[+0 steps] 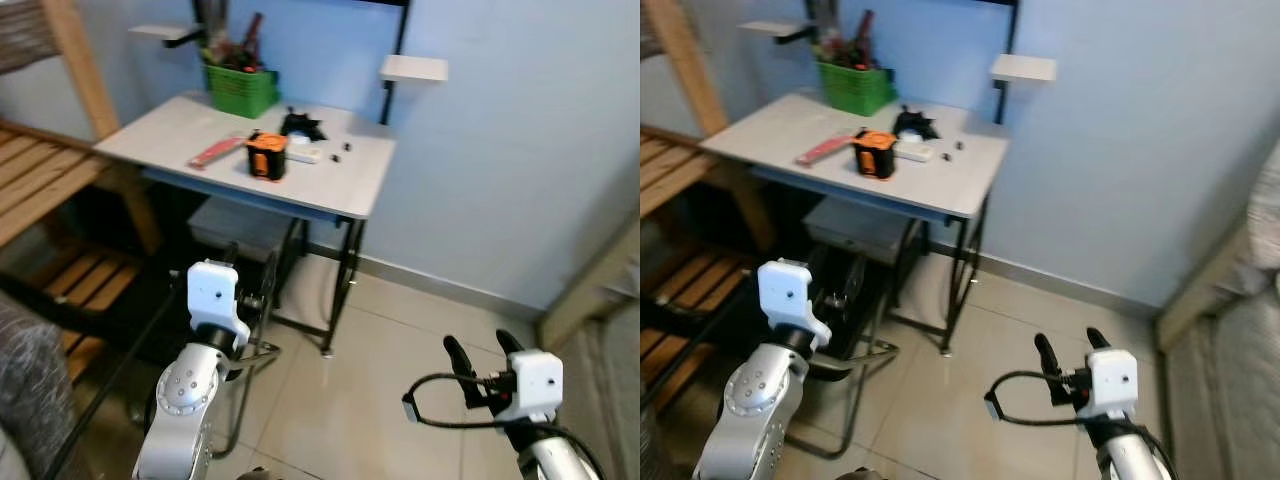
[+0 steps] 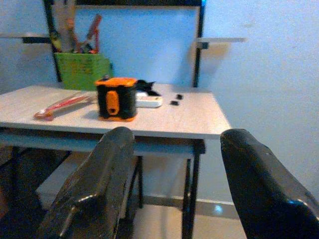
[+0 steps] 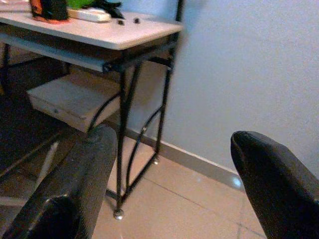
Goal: Clean up the room
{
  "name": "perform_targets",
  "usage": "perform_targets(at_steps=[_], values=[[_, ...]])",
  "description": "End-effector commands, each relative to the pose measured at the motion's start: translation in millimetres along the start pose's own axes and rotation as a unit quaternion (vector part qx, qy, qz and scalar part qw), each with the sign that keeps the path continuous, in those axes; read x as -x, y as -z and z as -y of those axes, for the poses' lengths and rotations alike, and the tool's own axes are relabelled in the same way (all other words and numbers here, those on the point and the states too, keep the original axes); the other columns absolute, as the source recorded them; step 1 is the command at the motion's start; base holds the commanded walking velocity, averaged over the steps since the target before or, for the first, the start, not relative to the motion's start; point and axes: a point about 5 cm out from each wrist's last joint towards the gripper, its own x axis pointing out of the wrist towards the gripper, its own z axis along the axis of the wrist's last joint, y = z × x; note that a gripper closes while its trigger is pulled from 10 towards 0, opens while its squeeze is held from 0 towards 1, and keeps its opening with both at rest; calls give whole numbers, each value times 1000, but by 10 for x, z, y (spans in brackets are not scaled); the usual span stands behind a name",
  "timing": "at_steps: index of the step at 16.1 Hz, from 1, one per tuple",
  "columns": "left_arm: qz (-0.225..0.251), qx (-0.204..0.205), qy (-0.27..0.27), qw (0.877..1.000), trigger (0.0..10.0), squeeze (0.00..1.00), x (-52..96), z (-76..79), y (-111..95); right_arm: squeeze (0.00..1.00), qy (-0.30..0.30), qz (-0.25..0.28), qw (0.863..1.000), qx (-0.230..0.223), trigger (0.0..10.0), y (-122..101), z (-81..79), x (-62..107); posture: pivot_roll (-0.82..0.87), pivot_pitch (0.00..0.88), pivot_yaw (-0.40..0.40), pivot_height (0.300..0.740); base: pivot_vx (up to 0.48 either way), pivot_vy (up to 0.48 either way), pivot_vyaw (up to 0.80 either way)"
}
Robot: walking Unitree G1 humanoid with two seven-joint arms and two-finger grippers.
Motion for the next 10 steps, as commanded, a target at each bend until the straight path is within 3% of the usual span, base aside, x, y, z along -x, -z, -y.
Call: perform_targets(at_steps=[1, 4, 6, 9, 10], values=[[1, 5, 7, 1000, 10000, 0, -3, 34, -11, 0, 10, 1, 1000, 1, 10000, 9, 58, 4, 34, 0, -9, 740, 0, 0, 0], [-17, 7, -2, 1000, 10000, 0, -56, 56, 38, 0, -4, -14, 1000, 3, 10000, 106, 67, -132, 39, 0, -21, 740, 0, 0, 0], [-38, 4, 0, 999, 10000, 0, -148, 51, 121, 0, -4, 15, 1000, 1, 10000, -126, -20, -281, 6, 0, -15, 740, 0, 0, 0], [-58, 8, 9, 998, 10000, 0, -219, 119, 179, 0, 11, 18, 1000, 4, 10000, -191, 3, -195, -64, 0, 11, 740, 0, 0, 0], [-65, 3, 10, 998, 10000, 0, -260, 73, 191, 0, 22, 25, 999, 0, 10000, -232, -9, -202, -99, 0, 32, 740, 0, 0, 0]])
